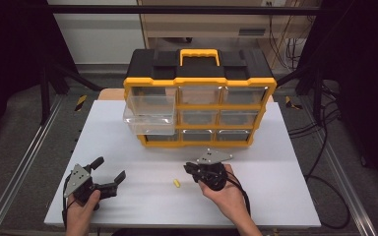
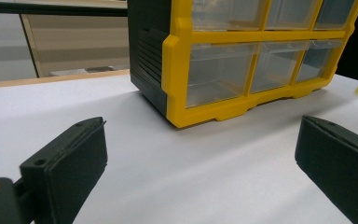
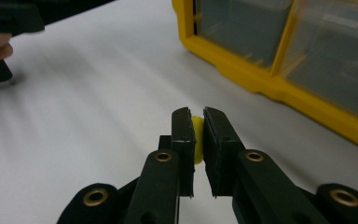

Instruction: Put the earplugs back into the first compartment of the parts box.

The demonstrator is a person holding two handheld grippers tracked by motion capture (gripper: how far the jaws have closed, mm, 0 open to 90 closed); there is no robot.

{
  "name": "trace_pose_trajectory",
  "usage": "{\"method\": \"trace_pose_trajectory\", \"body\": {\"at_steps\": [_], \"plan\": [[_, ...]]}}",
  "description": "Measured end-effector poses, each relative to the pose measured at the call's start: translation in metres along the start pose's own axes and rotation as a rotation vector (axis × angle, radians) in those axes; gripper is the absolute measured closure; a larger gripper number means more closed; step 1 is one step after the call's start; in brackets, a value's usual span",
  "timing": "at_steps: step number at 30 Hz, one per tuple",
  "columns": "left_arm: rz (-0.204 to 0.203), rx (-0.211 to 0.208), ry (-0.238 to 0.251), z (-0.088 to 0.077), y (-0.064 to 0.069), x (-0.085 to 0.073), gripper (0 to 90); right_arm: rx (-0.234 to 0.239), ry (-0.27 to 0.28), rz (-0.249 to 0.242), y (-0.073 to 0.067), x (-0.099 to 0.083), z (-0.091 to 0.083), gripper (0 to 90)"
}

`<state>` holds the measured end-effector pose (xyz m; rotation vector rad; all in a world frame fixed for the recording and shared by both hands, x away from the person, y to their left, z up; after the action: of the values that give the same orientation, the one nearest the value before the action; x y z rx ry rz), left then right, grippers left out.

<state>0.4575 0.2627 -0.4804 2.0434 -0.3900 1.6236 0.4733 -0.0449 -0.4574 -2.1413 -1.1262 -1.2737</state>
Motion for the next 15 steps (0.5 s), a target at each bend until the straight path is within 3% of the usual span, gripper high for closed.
{"method": "trace_pose_trajectory", "body": {"at_steps": [8,15], "plan": [[-0.012,0.002,0.005,-0.001,-0.002,0.001,2.0,-0.086,0.096,-0.006,0.020,0.036,-0.039,83.2],[-0.012,0.011,0.007,-0.003,-0.003,0.001,2.0,-0.123,0.169,0.000,0.031,0.064,-0.062,83.2]]}}
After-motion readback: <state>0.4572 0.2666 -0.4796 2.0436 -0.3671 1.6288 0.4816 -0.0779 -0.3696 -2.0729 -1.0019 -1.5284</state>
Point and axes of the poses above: each handheld gripper's, and its own axes: z roughly forward along the jaws, x roughly out of its top, y roughly to its right, the point moved 6 cm from there along z, roughly forward along the jaws, and after that the axes turned 9 degrees about -z, right-handed, at the moved point
